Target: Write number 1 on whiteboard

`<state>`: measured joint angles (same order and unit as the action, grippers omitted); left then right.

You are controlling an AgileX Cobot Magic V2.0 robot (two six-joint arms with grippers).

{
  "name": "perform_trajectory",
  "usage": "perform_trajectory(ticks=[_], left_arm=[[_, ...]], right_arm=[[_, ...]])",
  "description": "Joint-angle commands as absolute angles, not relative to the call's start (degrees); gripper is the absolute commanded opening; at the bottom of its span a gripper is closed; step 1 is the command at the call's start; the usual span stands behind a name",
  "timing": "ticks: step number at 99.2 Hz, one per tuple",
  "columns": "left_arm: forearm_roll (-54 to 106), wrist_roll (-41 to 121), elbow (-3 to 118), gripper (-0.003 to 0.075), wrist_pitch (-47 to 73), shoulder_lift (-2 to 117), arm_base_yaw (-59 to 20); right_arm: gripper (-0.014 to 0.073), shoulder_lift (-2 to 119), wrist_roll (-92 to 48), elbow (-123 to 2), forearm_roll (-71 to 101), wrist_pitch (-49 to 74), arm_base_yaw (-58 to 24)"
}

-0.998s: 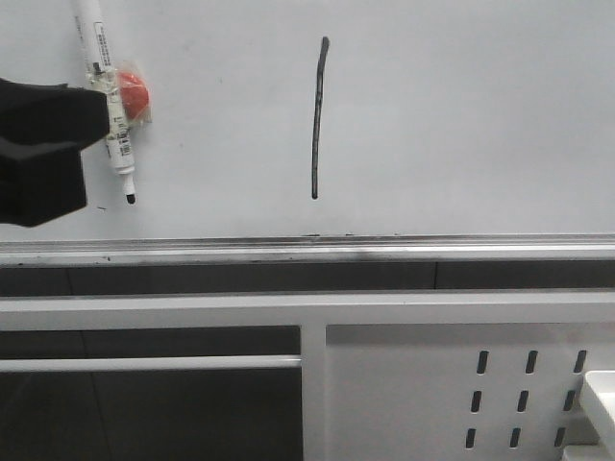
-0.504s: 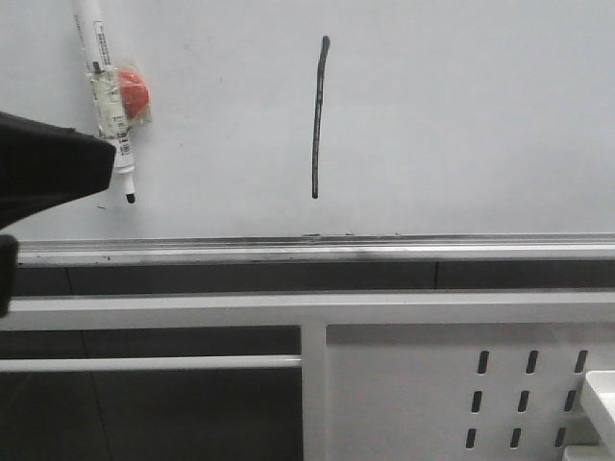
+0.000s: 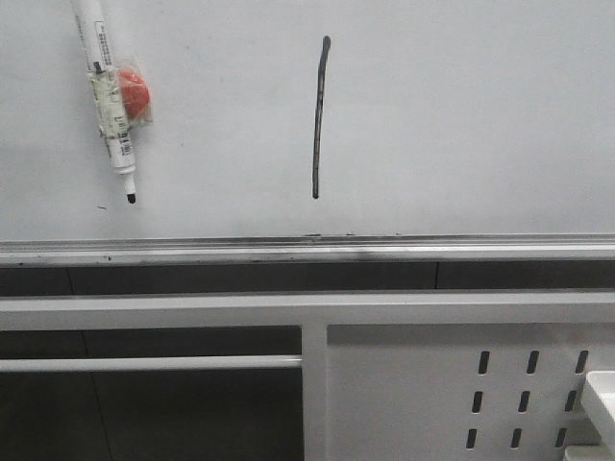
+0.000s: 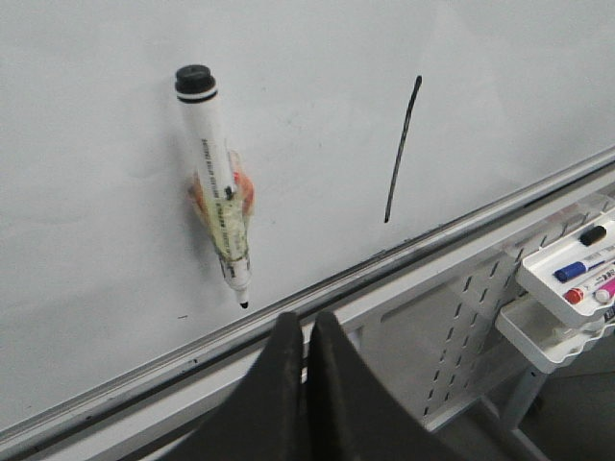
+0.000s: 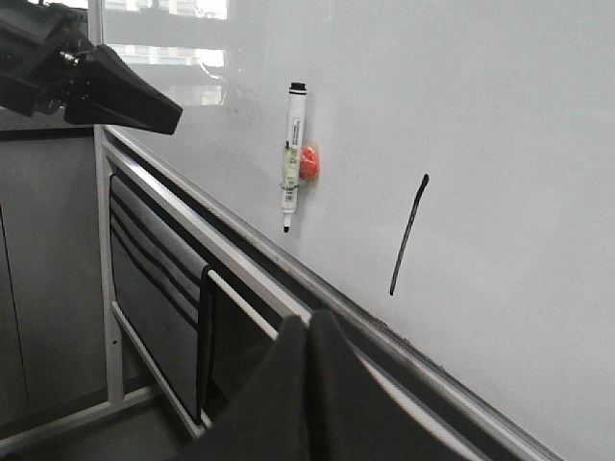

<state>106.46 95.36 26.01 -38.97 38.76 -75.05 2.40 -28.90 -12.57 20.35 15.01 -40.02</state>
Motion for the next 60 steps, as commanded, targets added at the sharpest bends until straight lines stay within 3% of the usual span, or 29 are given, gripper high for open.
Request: perform_trajectory(ticks=[1,33,43,60], left_arm=[[105.1,97.9,27.8,-0.002,-40.3,38.2,-75.5],[102.9,98.0,27.8,-0.002,-43.8,37.9,-74.3],[103.0,98.0,27.8,-0.002,-37.1,36.5,-66.7],[103.0,98.0,27.6,-0.002,-17.2,32.0,-46.6]], right_arm=[[-0.0069,2.8,-28.9,-13.8,20.9,11.2,-39.7],[-0.0069,2.8,-28.9,-13.8,20.9,11.2,-39.7],[-0.0069,2.8,-28.9,-13.8,20.9,11.2,-39.7],[-0.0069,2.8,-28.9,-13.8,20.9,11.2,-39.7]])
